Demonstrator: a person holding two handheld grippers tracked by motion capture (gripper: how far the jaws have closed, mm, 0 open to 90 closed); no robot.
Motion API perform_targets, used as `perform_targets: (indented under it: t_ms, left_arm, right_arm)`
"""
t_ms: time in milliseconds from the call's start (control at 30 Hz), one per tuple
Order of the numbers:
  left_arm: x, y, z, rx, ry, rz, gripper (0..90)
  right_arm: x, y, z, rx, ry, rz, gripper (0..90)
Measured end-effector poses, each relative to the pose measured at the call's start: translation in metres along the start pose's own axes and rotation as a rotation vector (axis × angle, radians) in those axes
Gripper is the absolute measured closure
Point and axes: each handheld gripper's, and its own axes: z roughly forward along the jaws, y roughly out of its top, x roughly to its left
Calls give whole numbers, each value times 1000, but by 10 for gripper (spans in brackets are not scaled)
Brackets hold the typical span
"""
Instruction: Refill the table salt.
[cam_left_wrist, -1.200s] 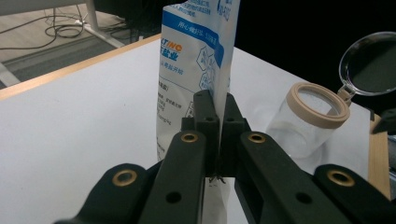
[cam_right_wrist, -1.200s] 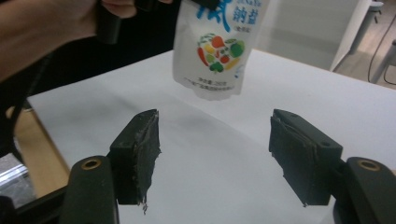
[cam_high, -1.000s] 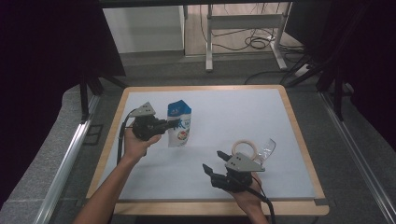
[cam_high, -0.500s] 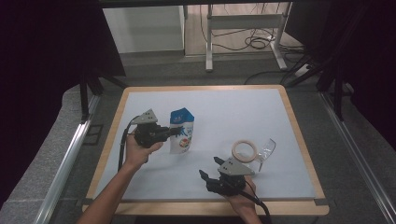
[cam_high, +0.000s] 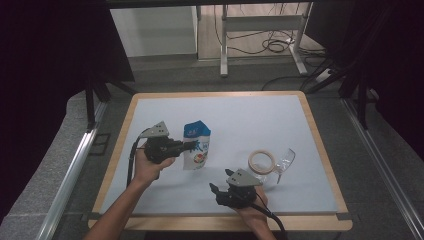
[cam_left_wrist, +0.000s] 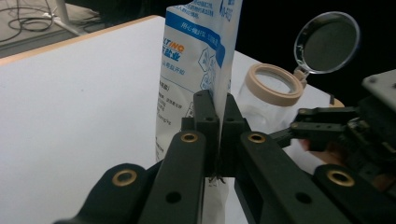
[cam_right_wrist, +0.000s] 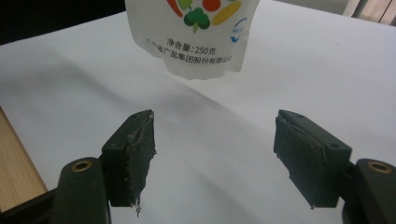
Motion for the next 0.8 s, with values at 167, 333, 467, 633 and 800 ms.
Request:
perform_targets:
  t_ms: [167, 333, 467, 633, 800]
  left_arm:
    - [-9, 1, 0, 1, -15, 12, 900]
    - [-17, 2, 0, -3, -34, 16, 900]
    - [-25, 4, 0, -4, -46, 24, 900]
    - [-34, 7, -1, -8, -78, 28, 900]
    - [-42, 9, -2, -12, -103, 36, 900]
  right_arm:
    - [2, -2, 8, 21, 0, -1, 285]
    - [2, -4, 13, 30, -3, -3, 281]
    - [3, -5, 18, 39, -14, -14, 270]
    - [4, -5, 23, 44, -23, -25, 268]
    - [3, -4, 27, 36, -38, -32, 270]
